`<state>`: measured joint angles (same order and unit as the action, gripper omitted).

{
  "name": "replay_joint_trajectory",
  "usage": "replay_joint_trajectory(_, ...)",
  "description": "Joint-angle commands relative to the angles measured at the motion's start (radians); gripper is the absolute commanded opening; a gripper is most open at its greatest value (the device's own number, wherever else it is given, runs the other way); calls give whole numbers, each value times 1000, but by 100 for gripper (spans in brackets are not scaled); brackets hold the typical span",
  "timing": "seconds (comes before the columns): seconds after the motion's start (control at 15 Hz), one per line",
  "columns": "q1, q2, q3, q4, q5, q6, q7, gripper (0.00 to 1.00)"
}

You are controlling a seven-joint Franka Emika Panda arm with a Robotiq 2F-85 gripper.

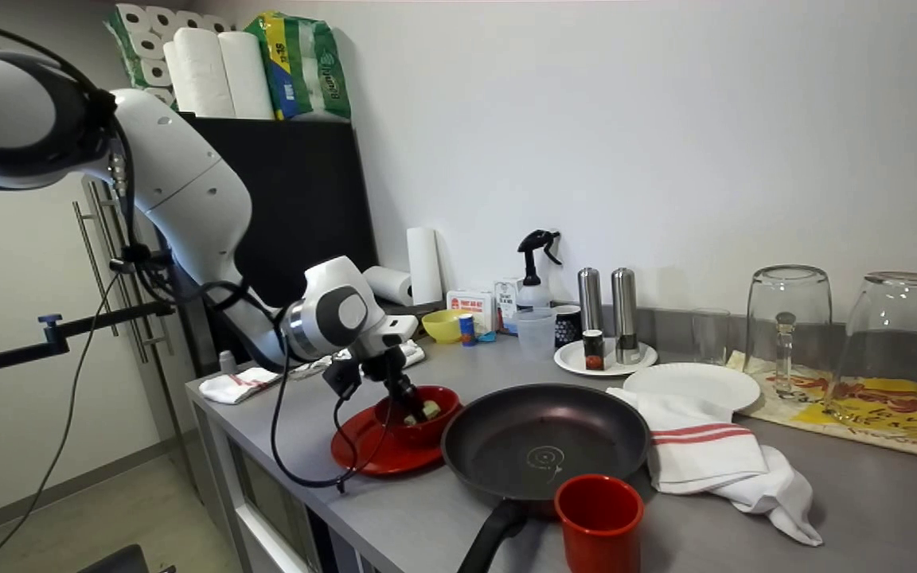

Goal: Clean the plate and the bowl with the sponge

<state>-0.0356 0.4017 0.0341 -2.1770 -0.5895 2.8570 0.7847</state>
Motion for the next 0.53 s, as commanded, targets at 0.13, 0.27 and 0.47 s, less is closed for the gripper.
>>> replay_joint_trajectory(0.13, -99, -16, 151, -58, 439, 46, -312, 25)
replay_joint_trajectory(0.27, -90, -20, 161, -50, 603, 21, -434, 25)
replay_joint_trajectory(0.47, -104, -26, 187, -30, 775, -53, -566, 25)
